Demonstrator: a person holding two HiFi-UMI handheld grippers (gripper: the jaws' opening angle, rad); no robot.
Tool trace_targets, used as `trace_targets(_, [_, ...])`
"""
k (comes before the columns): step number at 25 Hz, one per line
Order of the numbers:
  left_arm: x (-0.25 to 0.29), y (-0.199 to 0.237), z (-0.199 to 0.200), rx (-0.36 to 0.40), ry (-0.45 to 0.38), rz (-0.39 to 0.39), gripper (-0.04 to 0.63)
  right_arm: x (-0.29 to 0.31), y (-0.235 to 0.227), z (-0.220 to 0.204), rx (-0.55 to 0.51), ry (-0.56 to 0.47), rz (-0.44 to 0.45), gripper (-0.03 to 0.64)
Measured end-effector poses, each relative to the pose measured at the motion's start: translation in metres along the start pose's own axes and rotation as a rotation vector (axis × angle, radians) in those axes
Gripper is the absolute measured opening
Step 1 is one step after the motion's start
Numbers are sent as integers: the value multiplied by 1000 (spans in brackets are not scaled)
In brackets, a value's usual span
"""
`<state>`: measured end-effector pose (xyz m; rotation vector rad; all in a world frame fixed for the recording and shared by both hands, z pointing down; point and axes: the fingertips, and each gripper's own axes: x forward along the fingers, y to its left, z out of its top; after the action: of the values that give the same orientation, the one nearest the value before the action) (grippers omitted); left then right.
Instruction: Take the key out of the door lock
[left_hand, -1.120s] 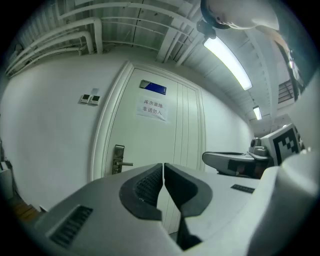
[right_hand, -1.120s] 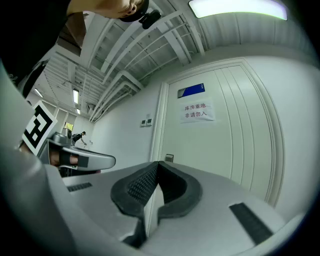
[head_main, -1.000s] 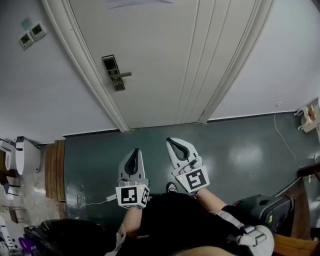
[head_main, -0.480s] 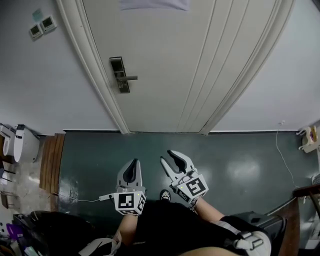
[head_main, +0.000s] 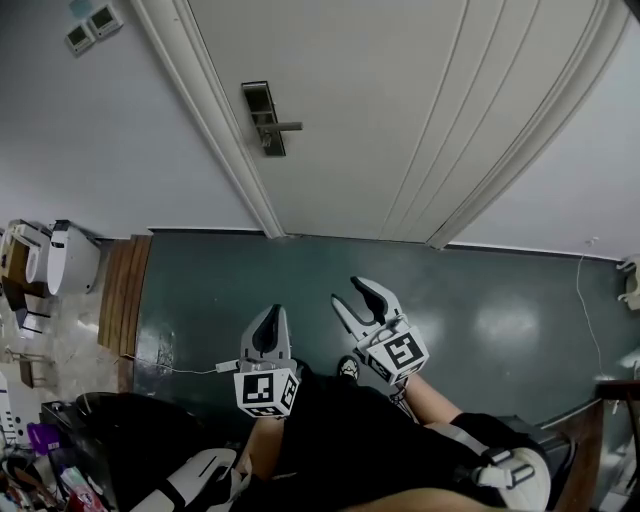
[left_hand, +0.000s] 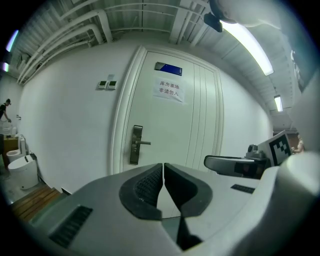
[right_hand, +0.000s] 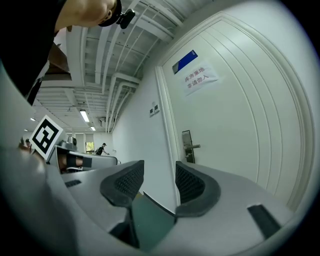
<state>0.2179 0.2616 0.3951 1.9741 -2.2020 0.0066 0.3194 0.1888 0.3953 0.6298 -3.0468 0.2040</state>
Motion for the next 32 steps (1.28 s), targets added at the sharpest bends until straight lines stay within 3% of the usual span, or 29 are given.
trace_targets(6, [18,48,11,0,-27,-36,29,54,12,0,0,19,-31,191])
trace_targets(13, [33,150,36,-28,-57,-40,29,154,51,14,47,3,-6,186])
trace_targets(23, [24,278,32,-31,-9,-45,29,257,118,0,101,36,-34,186])
trace_targets(32, [51,301,14,-89,33,-99,29,282,98,-14,111,88,-125,181])
